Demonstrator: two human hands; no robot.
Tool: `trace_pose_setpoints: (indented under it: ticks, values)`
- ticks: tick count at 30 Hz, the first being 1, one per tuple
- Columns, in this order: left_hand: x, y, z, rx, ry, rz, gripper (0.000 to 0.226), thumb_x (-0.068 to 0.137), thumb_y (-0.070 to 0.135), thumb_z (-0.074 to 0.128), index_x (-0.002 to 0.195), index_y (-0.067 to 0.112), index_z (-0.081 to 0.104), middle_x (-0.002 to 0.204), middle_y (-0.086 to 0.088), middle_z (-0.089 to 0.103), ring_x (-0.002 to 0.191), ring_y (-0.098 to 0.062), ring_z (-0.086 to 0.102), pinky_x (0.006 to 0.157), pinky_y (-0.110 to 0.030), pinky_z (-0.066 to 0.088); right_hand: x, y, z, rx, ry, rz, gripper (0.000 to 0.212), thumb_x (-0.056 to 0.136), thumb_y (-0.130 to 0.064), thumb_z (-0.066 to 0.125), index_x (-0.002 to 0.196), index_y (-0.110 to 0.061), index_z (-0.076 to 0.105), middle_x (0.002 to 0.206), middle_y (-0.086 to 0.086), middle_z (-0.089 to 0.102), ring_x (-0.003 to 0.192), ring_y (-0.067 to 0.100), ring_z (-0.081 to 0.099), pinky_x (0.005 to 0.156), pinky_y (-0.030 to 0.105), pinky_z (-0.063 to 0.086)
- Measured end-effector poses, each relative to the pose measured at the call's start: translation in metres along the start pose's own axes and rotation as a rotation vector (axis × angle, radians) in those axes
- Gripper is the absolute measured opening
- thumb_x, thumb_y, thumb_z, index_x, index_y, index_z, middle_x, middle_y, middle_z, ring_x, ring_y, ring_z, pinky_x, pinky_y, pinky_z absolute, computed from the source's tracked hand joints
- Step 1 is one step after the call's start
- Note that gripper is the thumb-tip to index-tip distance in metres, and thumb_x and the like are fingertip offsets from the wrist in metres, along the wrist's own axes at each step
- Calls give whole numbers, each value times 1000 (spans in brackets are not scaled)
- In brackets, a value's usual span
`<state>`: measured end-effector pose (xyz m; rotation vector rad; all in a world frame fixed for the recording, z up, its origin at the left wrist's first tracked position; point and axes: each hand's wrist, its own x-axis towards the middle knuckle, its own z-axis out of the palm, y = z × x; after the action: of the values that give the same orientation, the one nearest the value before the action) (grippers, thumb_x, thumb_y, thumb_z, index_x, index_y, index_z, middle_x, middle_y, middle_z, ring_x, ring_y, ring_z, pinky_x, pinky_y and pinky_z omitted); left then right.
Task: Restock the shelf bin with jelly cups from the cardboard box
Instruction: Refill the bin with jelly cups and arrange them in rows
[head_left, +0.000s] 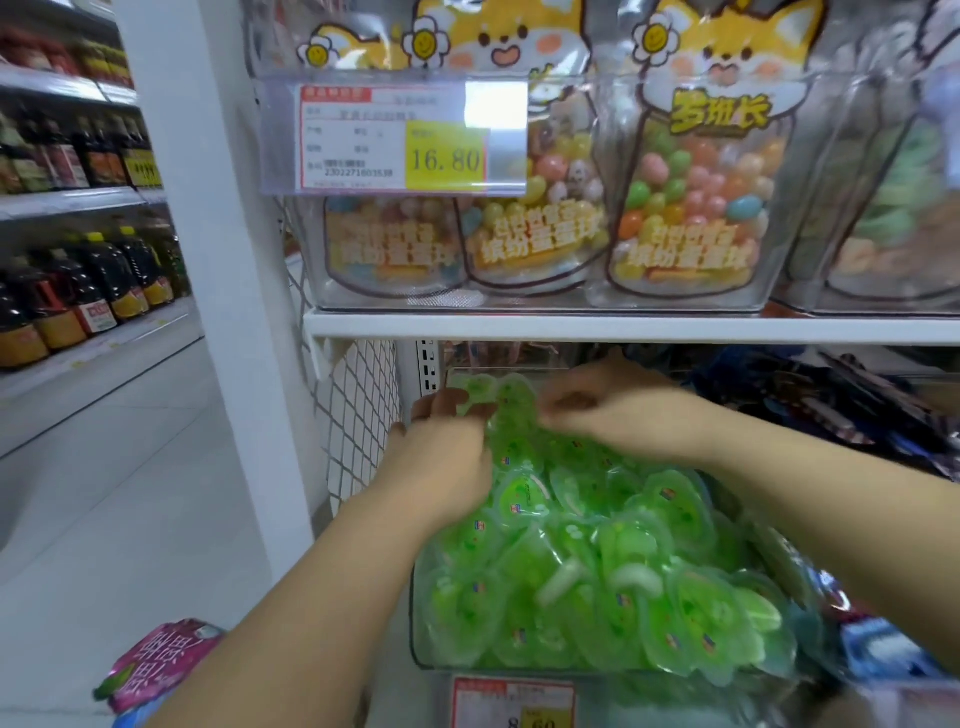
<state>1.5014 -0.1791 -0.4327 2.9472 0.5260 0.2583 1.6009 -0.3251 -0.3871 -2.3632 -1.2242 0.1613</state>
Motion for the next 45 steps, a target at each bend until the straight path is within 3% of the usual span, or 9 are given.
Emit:
trace_pose_setpoints:
  ticks: [7,14,18,23,30,36,38,42,45]
  values:
    - [-32,3,-7,-54,47,10,45,97,27,42,142,35,36,144,-5,35,134,-27,28,110,-42,29,-61,-29,0,-267,-312,-213,67,71,-52,73,131,-34,50,121,-17,57,97,-3,49,82,10,36]
    - [-37,3,-17,-178,120,42,41,95,25,48,136,28,47,138,-5,45,127,-25,40,107,-37,34,-64,-24,12,-281,-127,-306,50,73,-42,76,119,-28,61,105,-11,64,88,5,54,76,16,38]
    - [-34,10,-32,-509,224,16,29,95,22,51,122,16,61,116,-1,65,95,-13,61,79,-19,43,-57,-11,4,-97,111,-345,41,71,-25,81,109,-24,65,78,-30,53,78,1,57,75,11,43]
    - [-34,24,-33,-1396,-254,-230,15,94,19,55,103,8,62,77,0,70,54,-3,64,50,-15,51,-51,4,6,-120,292,-505,40,72,-14,80,109,-16,65,102,-7,64,94,0,54,86,10,41]
    - [-25,34,-20,-1673,-120,-406,6,91,-1,56,94,3,54,83,-14,65,59,-13,68,55,-19,57,-44,10,8,-15,336,-242,39,82,-18,70,119,-23,61,101,-12,64,81,0,57,77,7,44]
    - [-9,59,-22,-1774,-77,-401,13,92,-9,47,88,0,56,82,-17,66,62,-17,68,61,-24,58,-25,10,8,849,174,247,6,90,-12,60,85,-11,62,69,10,67,57,15,62,54,20,53]
    - [0,63,-24,-1702,-67,-357,16,93,-7,47,91,4,58,92,-18,69,68,-18,69,64,-25,58,-15,12,3,887,218,302,13,92,-8,56,80,-11,59,68,11,63,56,14,59,50,18,51]
    - [22,46,-24,-427,167,-111,28,94,6,48,117,14,62,126,-12,59,107,-30,61,87,-34,50,11,31,-6,857,296,397,19,97,-4,47,79,-9,54,67,10,53,56,16,52,48,20,50]
    - [33,32,-8,-76,123,-13,48,93,15,49,139,26,41,146,-3,40,130,-24,42,102,-38,39,32,44,-3,768,311,481,20,98,-4,42,84,-5,55,65,10,50,54,17,49,46,22,46]
